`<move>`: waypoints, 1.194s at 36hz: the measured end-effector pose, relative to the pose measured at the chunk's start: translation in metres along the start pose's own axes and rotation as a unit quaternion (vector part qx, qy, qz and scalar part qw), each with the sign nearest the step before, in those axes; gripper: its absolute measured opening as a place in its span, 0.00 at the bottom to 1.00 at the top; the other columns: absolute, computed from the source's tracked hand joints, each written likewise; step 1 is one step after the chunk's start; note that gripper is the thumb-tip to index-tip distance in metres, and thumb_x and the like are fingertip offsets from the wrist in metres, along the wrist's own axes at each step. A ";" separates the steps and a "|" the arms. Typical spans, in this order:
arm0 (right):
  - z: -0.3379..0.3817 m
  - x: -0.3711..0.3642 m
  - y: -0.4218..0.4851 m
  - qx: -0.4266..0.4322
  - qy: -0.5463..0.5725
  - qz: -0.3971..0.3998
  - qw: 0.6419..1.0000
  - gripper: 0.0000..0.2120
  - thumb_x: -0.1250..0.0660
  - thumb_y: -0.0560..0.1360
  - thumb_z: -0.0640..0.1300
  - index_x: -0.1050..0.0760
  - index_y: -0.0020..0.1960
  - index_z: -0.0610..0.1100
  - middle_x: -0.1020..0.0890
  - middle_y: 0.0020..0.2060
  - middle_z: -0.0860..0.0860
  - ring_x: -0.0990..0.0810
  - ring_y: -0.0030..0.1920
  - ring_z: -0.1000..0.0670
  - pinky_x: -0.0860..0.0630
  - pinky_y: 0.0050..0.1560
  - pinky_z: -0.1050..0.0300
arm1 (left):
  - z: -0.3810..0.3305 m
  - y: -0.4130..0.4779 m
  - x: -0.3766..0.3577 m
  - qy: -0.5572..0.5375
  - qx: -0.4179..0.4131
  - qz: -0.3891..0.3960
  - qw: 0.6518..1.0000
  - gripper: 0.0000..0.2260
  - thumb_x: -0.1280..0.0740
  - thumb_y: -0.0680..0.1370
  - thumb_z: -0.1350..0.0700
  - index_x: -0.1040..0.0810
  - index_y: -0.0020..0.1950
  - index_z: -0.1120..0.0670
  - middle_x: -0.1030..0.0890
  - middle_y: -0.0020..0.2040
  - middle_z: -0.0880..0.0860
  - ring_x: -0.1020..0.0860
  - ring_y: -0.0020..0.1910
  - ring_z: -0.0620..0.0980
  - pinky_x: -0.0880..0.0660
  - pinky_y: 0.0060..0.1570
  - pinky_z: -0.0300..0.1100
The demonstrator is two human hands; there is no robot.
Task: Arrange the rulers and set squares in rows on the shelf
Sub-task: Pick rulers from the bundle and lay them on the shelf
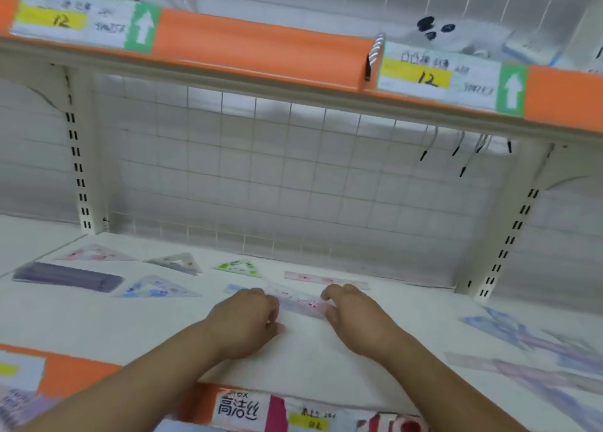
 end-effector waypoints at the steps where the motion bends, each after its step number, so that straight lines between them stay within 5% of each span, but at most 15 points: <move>1: -0.006 0.001 0.000 0.004 0.005 0.007 1.000 0.17 0.46 0.81 0.53 0.33 0.68 0.49 0.29 0.62 0.47 0.26 0.60 0.44 0.28 0.59 0.52 | -0.006 0.002 -0.001 -0.002 0.005 -0.001 1.000 0.12 0.40 0.80 0.45 0.25 0.56 0.50 0.26 0.58 0.50 0.27 0.57 0.50 0.29 0.55 0.43; 5: -0.025 0.000 -0.001 0.029 0.024 0.031 0.999 0.20 0.42 0.78 0.58 0.34 0.68 0.53 0.32 0.61 0.49 0.26 0.59 0.46 0.29 0.58 0.54 | -0.025 0.009 -0.005 0.004 0.021 0.000 1.000 0.11 0.40 0.80 0.47 0.25 0.57 0.51 0.26 0.58 0.52 0.27 0.58 0.51 0.28 0.55 0.43; 27: -0.076 -0.019 0.085 0.015 -0.005 -0.003 1.000 0.17 0.43 0.80 0.52 0.30 0.68 0.52 0.28 0.60 0.47 0.32 0.65 0.45 0.33 0.63 0.53 | -0.035 0.026 0.011 0.039 0.083 -0.012 0.996 0.13 0.41 0.80 0.48 0.26 0.60 0.52 0.27 0.60 0.53 0.29 0.60 0.52 0.29 0.55 0.44; 35: -0.077 -0.026 0.112 0.014 -0.028 -0.027 0.999 0.13 0.43 0.80 0.52 0.25 0.60 0.51 0.29 0.50 0.49 0.30 0.59 0.45 0.32 0.58 0.54 | -0.025 0.027 0.018 0.060 0.098 -0.014 0.993 0.14 0.41 0.80 0.47 0.25 0.60 0.52 0.26 0.60 0.54 0.28 0.60 0.54 0.28 0.56 0.46; 43: -0.090 -0.031 0.127 -0.015 -0.045 -0.014 0.999 0.14 0.44 0.80 0.48 0.28 0.64 0.53 0.29 0.59 0.47 0.32 0.63 0.44 0.34 0.63 0.49 | -0.014 0.024 0.016 0.069 0.117 0.005 0.991 0.15 0.42 0.81 0.47 0.26 0.61 0.53 0.27 0.60 0.55 0.30 0.62 0.54 0.29 0.56 0.45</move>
Point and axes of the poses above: each hand's wrist, its own y-axis towards the middle knuckle, its own x-axis out of the back of the hand, z = x × y, the point moved 7 cm from there along y, towards the middle knuckle
